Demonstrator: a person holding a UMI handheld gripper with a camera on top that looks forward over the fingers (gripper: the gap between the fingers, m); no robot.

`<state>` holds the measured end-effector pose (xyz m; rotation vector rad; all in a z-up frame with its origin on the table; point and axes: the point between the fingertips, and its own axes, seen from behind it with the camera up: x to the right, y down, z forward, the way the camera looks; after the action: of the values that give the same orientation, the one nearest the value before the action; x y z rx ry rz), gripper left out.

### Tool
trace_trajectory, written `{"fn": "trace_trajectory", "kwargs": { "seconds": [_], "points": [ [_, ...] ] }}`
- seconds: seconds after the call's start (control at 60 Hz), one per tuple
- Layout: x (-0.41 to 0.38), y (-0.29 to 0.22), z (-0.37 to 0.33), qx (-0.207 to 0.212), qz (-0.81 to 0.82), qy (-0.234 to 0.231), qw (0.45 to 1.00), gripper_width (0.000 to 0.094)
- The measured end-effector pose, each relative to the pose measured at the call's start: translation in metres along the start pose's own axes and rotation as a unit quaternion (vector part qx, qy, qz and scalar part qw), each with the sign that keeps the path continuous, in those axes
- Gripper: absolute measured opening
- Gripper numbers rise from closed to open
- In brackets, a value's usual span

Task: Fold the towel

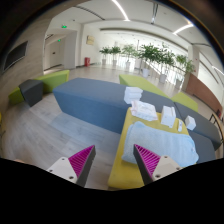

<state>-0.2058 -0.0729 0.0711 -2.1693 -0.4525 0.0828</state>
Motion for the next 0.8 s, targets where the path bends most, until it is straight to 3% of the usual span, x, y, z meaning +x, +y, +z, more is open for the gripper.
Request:
{"fn": "trace_trajectory", "kwargs": {
  "seconds": [0.233, 0.317, 0.367, 0.467, 0.55, 0.567, 0.8],
  "points": [
    [0.076, 0.01, 0.1, -0.02, -0.032, 0.079, 0.996, 0.0728],
    [0.078, 0.033, 0.121, -0.056, -0.028, 0.068, 0.996, 0.0607],
    [0.074, 0.028, 0.122, -0.042, -0.023, 0.056, 0.997, 0.0576],
    [0.078, 0.028, 0.123, -0.028, -0.016, 0.048, 0.998, 0.044],
    [0.103, 0.027, 0.121, -0.018, -0.014, 0.092, 0.995, 0.0059],
    [0.102, 0.026, 0.122, -0.014, -0.011, 0.089, 0.996, 0.0042],
    [0.1, 0.016, 0.115, -0.001, -0.003, 0.056, 0.998, 0.0011]
  ]
}}
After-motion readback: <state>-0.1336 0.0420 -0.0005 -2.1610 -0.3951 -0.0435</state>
